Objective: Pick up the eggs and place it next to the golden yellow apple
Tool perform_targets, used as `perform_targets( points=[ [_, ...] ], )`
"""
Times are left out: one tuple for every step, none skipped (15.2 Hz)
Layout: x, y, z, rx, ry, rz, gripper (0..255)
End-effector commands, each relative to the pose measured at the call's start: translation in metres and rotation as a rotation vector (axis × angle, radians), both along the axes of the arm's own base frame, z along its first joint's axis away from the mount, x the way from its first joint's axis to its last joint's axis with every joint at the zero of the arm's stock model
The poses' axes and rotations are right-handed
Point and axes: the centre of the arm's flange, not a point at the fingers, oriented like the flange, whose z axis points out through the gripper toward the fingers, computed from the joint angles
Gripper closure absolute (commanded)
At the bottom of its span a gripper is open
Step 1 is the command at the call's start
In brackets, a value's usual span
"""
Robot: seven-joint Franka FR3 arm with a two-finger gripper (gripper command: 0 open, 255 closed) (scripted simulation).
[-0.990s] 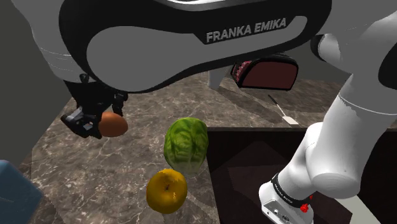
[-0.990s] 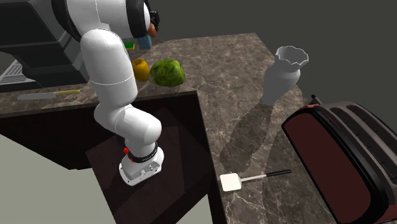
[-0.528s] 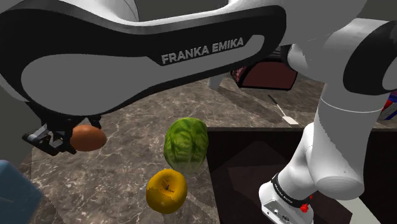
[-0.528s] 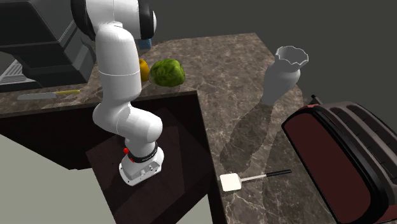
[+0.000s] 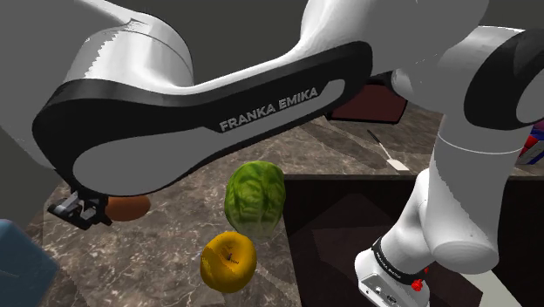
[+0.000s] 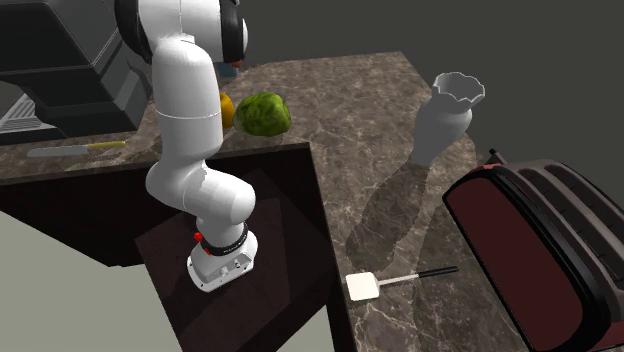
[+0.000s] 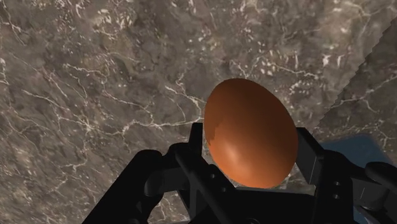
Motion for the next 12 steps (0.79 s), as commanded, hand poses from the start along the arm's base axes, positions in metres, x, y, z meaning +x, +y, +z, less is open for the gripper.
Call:
perform_targets(
  points=[
    [0.000,0.000,-0.010,0.001,0.000,0.000,255],
    [0.000,0.000,-0.016,0.001,0.000,0.000,255],
    [0.000,0.000,-0.021,0.001,0.000,0.000,255],
    [0.000,0.000,-0.026,0.001,0.000,0.000,255],
    [0.000,0.000,-0.032,0.001,0.000,0.000,255],
    [0.000,0.000,-0.037,0.001,0.000,0.000,255],
    [0.000,0.000,-0.042,0.001,0.000,0.000,255],
    [0.000,0.000,-0.047,0.001,0.000,0.000,255],
    [0.000,0.000,-0.053,0.001,0.000,0.000,255],
    [0.000,0.000,-0.058,0.001,0.000,0.000,255],
    [0.000,0.000,-0.063,0.001,0.000,0.000,255],
    [0.000,0.000,-0.069,0.001,0.000,0.000,255]
  ],
)
